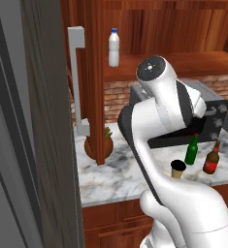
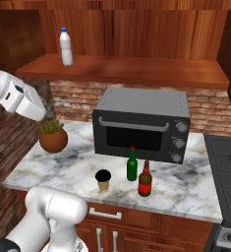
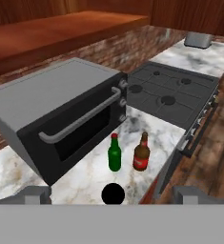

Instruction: Sort all alcoholic drinks to one cabinet, and non-alcoholic drinks to the other.

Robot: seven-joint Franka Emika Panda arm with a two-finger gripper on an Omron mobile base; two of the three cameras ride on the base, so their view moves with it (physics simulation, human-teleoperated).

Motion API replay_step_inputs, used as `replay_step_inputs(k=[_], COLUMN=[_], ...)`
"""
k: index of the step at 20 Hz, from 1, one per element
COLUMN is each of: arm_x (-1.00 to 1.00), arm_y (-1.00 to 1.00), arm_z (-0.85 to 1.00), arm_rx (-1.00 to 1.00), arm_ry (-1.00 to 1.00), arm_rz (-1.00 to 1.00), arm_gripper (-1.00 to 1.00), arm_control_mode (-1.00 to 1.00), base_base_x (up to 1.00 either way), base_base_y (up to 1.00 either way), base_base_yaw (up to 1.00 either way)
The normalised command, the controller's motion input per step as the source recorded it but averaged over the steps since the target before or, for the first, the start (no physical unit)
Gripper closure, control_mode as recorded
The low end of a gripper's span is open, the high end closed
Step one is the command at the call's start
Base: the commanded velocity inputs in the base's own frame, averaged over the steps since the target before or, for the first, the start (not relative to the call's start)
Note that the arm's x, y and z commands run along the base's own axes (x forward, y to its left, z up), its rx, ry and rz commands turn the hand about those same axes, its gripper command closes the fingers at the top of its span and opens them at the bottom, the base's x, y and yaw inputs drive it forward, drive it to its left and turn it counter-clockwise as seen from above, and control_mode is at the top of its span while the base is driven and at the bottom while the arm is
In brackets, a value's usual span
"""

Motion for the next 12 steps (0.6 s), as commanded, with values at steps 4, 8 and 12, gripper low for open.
replay_step_inputs(k=[4, 8, 12], arm_x=[-0.02, 0.00, 0.00], arm_y=[-0.10, -0.09, -0.08], arm_z=[-0.61, -0.59, -0.49], arm_rx=[0.08, 0.07, 0.05], arm_ry=[-0.01, 0.00, 0.00], arm_rz=[-0.15, -0.14, -0.13], arm_gripper=[-1.00, -1.00, -1.00], arm_control_mode=[-1.00, -1.00, -1.00], base_base_x=[0.00, 0.00, 0.00], base_base_y=[0.00, 0.00, 0.00], base_base_yaw=[0.00, 0.00, 0.00])
